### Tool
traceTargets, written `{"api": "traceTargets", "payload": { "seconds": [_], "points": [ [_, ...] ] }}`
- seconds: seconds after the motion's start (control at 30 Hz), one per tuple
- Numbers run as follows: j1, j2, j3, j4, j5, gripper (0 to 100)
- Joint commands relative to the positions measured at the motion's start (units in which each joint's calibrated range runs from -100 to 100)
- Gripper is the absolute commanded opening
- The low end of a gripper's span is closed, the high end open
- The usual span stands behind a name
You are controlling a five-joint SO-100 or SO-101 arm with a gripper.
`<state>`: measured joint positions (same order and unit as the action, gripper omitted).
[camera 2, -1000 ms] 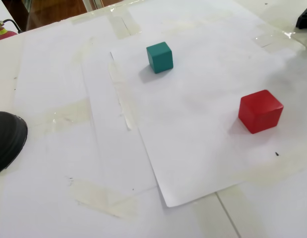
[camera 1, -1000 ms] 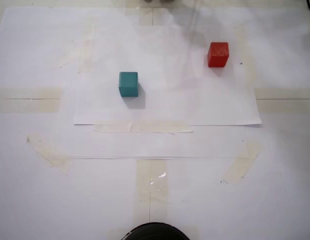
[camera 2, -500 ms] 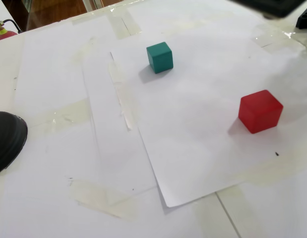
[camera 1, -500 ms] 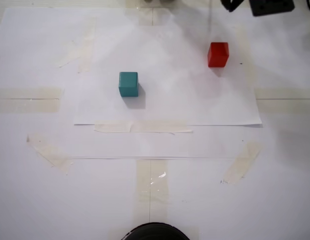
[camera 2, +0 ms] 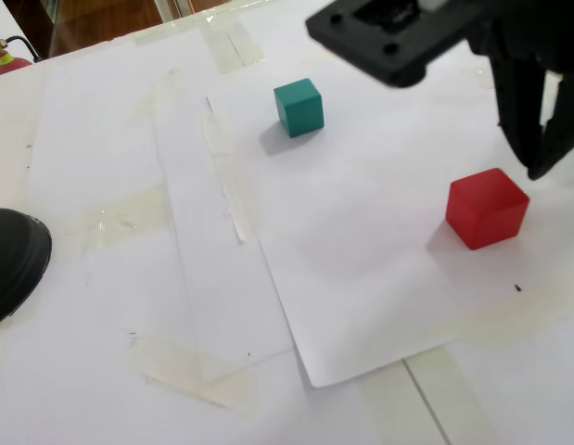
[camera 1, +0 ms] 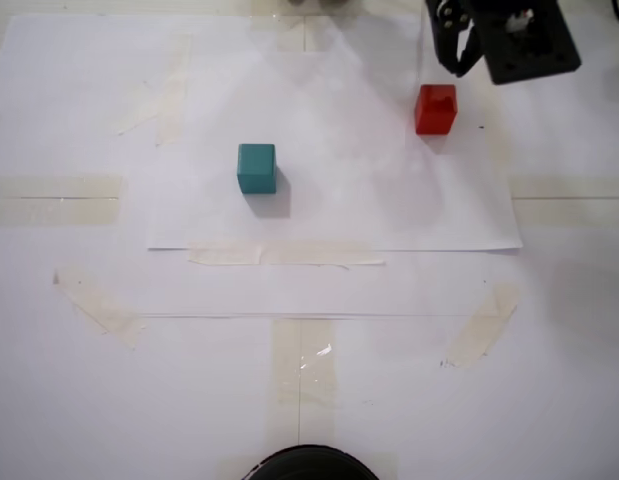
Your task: Put the red cube on the top of the blue cube.
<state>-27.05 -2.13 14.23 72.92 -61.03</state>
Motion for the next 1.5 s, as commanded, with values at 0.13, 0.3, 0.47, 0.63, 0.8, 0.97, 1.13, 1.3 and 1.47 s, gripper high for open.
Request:
{"api": "traceTargets", "payload": {
  "seconds": [0.13,0.3,0.47,0.63,0.8,0.97,1.13,1.3,1.47],
  "points": [
    [0.4,-1.5,-3.8,-4.1,0.5,20],
    [-0.4,-2.0,-3.2,-5.7,0.3,31],
    [-0.4,-2.2,-1.8,-5.0,-0.8,32],
    [-1.1,-2.3,3.2,-7.7,-2.0,32],
    [-2.2,-2.1,7.4,-11.6,-2.8,32],
    [-2.6,-1.5,10.9,-15.6,-3.3,32],
    [-2.6,-0.4,13.0,-18.9,-3.5,31],
    [-2.6,0.3,14.0,-22.5,-3.5,31],
    [-2.3,0.8,15.7,-23.4,-3.6,31]
  ]
}}
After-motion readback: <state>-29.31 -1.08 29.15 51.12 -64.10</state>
